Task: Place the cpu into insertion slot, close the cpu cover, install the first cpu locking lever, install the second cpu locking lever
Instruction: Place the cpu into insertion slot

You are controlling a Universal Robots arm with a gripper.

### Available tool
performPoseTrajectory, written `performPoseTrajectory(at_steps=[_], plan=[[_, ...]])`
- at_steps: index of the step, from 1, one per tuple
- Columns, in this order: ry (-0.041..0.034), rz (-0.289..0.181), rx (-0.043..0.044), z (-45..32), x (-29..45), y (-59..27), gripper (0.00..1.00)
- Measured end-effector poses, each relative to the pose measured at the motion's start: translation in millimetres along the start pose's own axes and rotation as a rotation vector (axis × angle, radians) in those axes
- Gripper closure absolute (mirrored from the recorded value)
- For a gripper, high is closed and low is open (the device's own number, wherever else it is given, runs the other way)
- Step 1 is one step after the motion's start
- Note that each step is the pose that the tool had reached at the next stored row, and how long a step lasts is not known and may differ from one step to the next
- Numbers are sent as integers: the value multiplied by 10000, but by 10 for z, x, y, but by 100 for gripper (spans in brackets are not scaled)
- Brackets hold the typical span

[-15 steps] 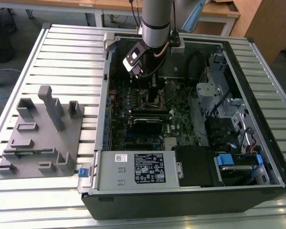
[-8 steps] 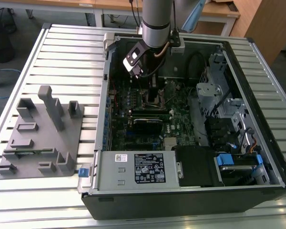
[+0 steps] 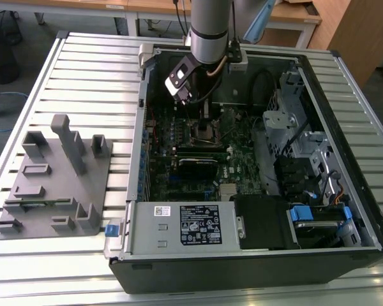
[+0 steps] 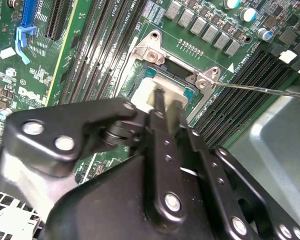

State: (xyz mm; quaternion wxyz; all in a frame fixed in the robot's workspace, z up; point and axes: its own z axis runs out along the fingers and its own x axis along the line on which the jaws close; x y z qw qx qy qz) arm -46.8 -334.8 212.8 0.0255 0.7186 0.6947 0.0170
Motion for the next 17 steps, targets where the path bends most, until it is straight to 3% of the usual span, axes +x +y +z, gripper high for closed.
performPoseTrajectory(at_steps=[4,17], plan=[[0,0,0,0,0,3,88],[0,0,0,1,2,43,89]])
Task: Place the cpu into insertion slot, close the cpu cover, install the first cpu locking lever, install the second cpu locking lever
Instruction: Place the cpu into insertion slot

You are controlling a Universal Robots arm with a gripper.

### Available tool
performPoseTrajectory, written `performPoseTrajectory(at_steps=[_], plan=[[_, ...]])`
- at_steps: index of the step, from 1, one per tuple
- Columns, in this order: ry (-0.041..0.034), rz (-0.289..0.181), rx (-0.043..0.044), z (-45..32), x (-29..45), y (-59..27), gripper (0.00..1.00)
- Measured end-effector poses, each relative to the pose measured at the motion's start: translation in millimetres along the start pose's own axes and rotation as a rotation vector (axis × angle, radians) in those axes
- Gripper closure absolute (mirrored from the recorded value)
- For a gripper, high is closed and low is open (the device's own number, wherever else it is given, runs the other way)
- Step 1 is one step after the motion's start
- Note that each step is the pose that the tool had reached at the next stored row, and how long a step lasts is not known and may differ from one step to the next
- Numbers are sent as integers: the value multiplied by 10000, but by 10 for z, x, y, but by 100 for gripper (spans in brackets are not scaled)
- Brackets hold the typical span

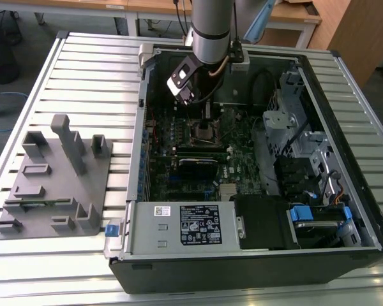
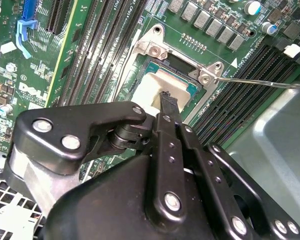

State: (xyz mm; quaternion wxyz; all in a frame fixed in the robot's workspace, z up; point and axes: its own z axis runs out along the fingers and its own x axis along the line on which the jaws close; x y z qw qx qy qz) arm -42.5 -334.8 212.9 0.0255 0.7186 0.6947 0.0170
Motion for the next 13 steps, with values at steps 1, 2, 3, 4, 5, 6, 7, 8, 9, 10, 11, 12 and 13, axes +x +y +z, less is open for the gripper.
performPoseTrajectory(at_steps=[1,2,3,4,5,6,7,8,9,10,11,12,13], plan=[[0,0,0,0,0,0,89],[1,0,0,3,0,0,89],[0,0,0,9,0,0,89],[1,0,-1,18,1,-1,89],[-1,0,0,27,0,-1,89],[-1,-1,0,38,0,-2,89],[0,0,-1,51,1,-3,89],[1,-1,-1,57,1,-2,89],[-1,-2,0,59,1,2,89],[-3,-1,1,60,1,7,89],[-1,0,0,63,1,11,89],[2,-1,-2,69,2,14,89],[1,0,-1,76,2,14,89]])
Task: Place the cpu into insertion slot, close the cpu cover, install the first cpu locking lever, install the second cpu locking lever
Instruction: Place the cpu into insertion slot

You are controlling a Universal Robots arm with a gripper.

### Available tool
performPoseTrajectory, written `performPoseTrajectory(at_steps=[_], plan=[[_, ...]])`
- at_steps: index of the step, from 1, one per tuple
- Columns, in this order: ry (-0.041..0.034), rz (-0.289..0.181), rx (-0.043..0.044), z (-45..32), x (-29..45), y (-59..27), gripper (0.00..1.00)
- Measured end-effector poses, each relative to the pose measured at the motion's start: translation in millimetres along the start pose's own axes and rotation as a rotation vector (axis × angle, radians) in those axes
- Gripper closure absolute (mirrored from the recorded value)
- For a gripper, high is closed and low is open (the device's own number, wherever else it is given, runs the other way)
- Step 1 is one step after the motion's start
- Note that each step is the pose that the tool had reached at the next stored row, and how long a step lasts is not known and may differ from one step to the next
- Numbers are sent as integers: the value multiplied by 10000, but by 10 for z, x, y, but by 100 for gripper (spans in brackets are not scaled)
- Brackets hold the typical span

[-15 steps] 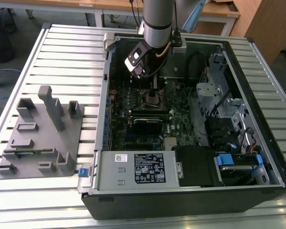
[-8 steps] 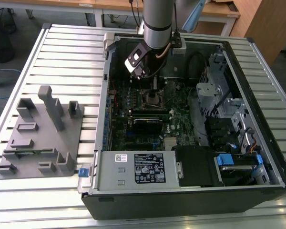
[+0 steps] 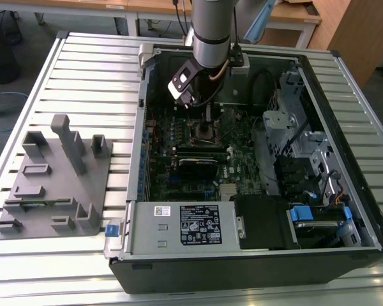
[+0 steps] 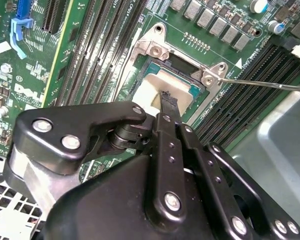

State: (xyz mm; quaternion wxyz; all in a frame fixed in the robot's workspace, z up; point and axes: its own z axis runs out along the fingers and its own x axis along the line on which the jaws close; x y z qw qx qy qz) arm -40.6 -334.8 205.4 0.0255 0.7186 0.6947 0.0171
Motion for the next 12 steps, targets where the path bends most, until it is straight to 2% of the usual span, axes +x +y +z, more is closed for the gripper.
performPoseTrajectory(at_steps=[5,12], plan=[[-2,0,1,50,0,-2,89],[0,0,1,71,0,-3,89]])
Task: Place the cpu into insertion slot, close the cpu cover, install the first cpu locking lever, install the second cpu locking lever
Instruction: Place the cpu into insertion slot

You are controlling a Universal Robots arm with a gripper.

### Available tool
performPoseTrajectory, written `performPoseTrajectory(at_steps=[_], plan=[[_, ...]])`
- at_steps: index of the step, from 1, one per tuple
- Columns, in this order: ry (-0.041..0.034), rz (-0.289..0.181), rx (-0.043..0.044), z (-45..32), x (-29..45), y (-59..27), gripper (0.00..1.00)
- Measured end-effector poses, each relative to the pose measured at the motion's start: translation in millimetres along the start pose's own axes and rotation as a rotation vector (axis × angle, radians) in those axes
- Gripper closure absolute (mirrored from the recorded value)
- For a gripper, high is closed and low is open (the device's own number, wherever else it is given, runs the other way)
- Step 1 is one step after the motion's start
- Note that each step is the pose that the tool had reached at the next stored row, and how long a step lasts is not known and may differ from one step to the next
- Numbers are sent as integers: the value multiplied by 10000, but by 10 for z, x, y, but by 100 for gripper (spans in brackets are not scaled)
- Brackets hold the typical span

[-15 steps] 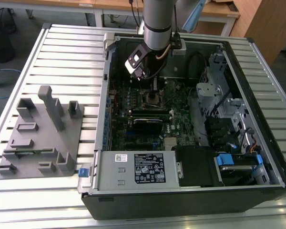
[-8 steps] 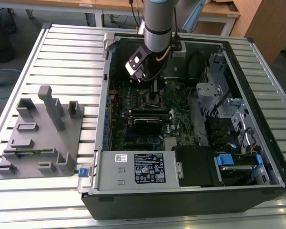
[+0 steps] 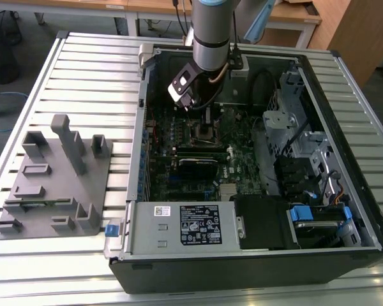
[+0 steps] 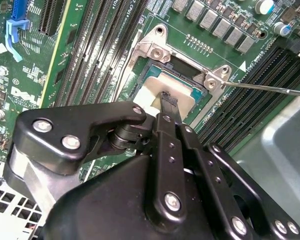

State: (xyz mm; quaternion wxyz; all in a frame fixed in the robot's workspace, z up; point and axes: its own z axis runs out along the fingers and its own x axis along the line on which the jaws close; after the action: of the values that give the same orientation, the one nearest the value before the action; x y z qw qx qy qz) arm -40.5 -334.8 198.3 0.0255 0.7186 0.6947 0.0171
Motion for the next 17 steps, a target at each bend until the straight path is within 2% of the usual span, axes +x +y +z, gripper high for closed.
performPoseTrajectory(at_steps=[3,10,17], plan=[[21,2,-11,-15,4,3,89],[1,0,0,-109,-1,7,89],[1,0,0,-139,-1,9,89]])
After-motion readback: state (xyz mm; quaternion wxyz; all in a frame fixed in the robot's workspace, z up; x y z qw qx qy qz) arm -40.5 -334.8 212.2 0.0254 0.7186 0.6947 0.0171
